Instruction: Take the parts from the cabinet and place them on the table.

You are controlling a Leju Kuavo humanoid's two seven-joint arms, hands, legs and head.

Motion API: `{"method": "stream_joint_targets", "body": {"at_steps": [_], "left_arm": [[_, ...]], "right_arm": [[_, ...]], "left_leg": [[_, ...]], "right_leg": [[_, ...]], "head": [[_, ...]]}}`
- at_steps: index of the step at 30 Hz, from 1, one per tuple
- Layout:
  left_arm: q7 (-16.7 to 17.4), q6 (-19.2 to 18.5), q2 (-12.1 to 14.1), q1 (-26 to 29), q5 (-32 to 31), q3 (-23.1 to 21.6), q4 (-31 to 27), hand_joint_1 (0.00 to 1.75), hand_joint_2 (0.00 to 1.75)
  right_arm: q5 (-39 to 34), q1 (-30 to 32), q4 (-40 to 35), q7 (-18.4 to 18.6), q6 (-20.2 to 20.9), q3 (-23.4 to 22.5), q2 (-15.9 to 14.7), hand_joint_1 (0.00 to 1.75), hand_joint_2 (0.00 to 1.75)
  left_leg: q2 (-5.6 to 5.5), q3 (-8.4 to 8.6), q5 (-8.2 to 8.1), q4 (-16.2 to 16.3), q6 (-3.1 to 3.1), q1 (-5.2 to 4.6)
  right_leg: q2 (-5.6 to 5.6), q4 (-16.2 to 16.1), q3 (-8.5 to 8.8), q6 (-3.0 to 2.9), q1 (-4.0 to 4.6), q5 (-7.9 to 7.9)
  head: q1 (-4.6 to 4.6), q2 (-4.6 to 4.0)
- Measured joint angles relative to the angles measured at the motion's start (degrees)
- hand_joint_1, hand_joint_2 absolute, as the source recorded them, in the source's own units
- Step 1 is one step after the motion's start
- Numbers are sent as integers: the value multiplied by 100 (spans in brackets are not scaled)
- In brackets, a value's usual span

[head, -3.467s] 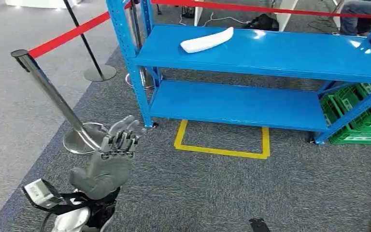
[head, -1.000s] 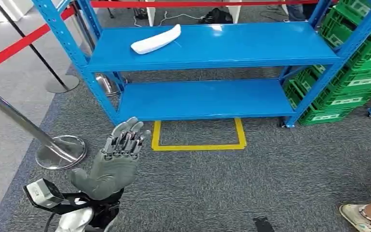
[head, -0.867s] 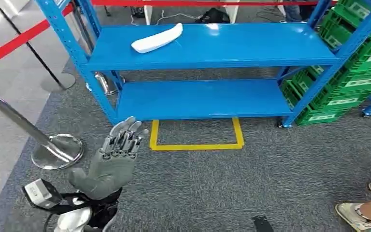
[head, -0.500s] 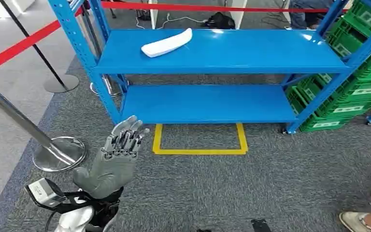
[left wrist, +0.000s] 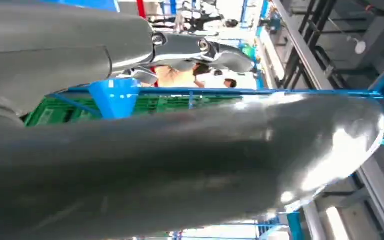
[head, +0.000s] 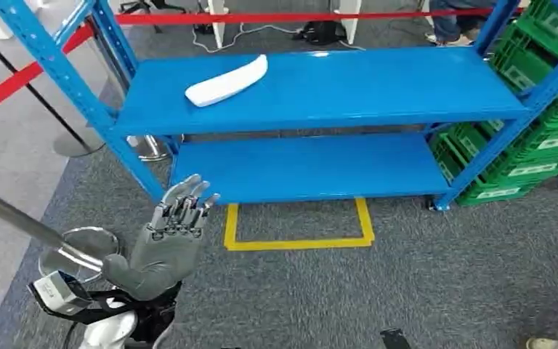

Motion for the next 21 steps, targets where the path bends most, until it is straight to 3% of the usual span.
{"method": "stream_joint_targets", "body": {"at_steps": [1,3,6,7,8,9,11,12,13,14,16,17,18,19,20,21], "left_arm": [[-4,-2,2,3,4,2,0,0,0],[-9,-4,2,21,17,26,15,0,0],[-28,-4,-7,20,42,13,9,0,0],[-33,-2,-15,21,46,15,-4,0,0],[-44,-4,-15,26,48,11,-13,0,0],[-44,-4,-13,27,50,24,-11,0,0],[-44,0,-11,36,52,57,-2,0,0],[-41,7,-11,39,44,72,2,0,0],[-39,11,-13,40,37,83,4,0,0],[-37,11,-13,40,31,83,4,0,0],[-35,11,-15,39,26,81,4,0,0],[-33,11,-13,40,26,81,4,0,0],[-31,11,-15,38,22,79,4,0,0],[-28,11,-15,38,20,81,2,0,0],[-29,13,-15,39,20,81,2,0,0],[-31,13,-15,36,20,77,2,0,0]], "right_arm": [[2,1,-2,2,0,0,2,0,0],[13,34,2,11,-9,0,4,0,0],[22,24,4,13,-11,0,4,0,0],[33,-10,4,13,-11,0,4,0,0],[42,-46,2,9,-15,2,4,0,0],[42,-53,4,9,-18,2,4,0,0],[46,-50,4,11,-20,2,4,0,0],[46,-39,4,11,-22,2,4,0,0],[42,-28,7,13,-22,0,4,0,0],[39,-22,7,17,-22,0,4,0,0],[39,-26,4,17,-24,0,4,0,0],[39,-9,11,17,-22,2,7,0,0],[39,-5,15,17,-26,2,7,0,0],[42,-14,17,17,-26,2,7,0,0],[39,-35,15,20,-26,2,4,0,0],[37,-20,15,20,-33,0,4,0,0]], "left_leg": [[-2,39,483,-510,22,-2],[-10,50,441,-533,108,-31],[-15,72,236,-583,248,-30],[-37,265,64,-798,293,33],[-51,355,-11,-861,289,36],[-42,458,-43,-931,302,33],[-25,620,-122,-988,300,26],[-31,683,-163,-988,302,26],[-44,746,-206,-988,300,26],[-58,805,-244,-988,288,28],[-67,908,-312,-987,237,43],[-76,928,-325,-992,208,36],[-86,897,-336,-946,181,0],[-86,854,-326,-935,162,-3],[-81,818,-313,-926,139,-7],[-72,814,-304,-927,121,-6]], "right_leg": [[32,-7,131,33,-4,-96],[60,-1,146,118,14,-205],[28,-154,195,172,25,-232],[22,-162,231,202,30,-329],[-33,23,181,187,47,-471],[-63,431,33,164,49,-703],[-83,1405,-417,157,83,-1052],[-82,1685,-606,160,88,-1032],[-82,1702,-721,170,87,-819],[-83,1468,-748,180,82,-457],[-95,546,-663,209,53,393],[-94,460,-648,239,48,402],[-84,362,-617,224,67,432],[-83,221,-532,178,62,300],[-76,191,-543,129,70,235],[-59,202,-565,118,73,237]], "head": [[-2,0],[-44,0],[11,0],[18,2],[57,2],[77,2],[77,2],[79,2],[83,2],[90,2],[103,2],[98,2],[107,2],[105,2],[85,2],[92,2]]}}
